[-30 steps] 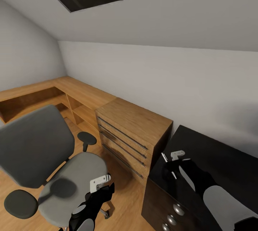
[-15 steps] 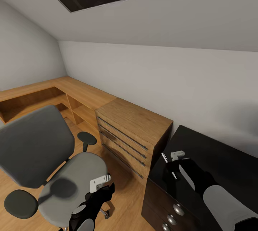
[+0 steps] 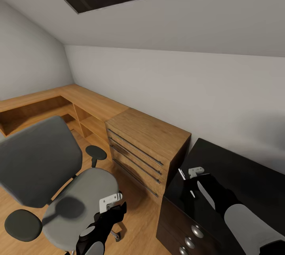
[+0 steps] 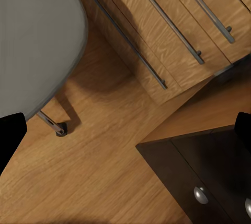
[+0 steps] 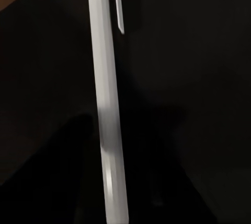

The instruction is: In the bedroom, organize the workspace by keeping the computer under the desk, ensuring the monitor is on the desk, placing the keyboard on the desk next to the monitor, placing the mouse on the desk next to the keyboard, moving the folder from the swivel chair onto the desk next to the mouse, stacking the notebook on top of the folder with the pen on top of the notebook, and positioning the swivel chair next to the desk.

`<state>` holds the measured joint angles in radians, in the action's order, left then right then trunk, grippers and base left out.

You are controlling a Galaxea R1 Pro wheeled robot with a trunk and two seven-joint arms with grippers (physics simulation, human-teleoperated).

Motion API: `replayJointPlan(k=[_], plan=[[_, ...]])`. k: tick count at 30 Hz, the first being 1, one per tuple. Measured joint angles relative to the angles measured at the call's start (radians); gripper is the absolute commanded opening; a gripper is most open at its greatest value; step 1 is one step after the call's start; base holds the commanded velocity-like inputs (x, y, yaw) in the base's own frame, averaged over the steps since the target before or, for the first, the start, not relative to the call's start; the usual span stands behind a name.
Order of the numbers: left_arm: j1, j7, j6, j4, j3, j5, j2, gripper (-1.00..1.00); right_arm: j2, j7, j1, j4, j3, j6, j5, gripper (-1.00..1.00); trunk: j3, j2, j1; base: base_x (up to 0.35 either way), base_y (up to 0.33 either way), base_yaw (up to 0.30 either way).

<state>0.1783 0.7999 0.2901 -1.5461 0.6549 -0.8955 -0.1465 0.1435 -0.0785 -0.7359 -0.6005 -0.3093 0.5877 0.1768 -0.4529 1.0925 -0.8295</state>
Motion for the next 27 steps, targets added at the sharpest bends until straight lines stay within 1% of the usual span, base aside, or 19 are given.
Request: replayJointPlan(k=[6,27], plan=[[0.0,0.0,0.001,0.0,0.0,0.0,0.0,1.0,0.0,-0.004,0.0,-0.006,0.0,0.02,0.004,-1.0,0.0,0.0,0.0,0.0,0.0,0.0],[0.0,0.0,0.0,0.0,0.0,0.0,0.0,1.0,0.0,-0.004,0.0,-0.006,0.0,0.021,0.005,-1.0,0.0,0.0,0.0,0.0,0.0,0.0]])
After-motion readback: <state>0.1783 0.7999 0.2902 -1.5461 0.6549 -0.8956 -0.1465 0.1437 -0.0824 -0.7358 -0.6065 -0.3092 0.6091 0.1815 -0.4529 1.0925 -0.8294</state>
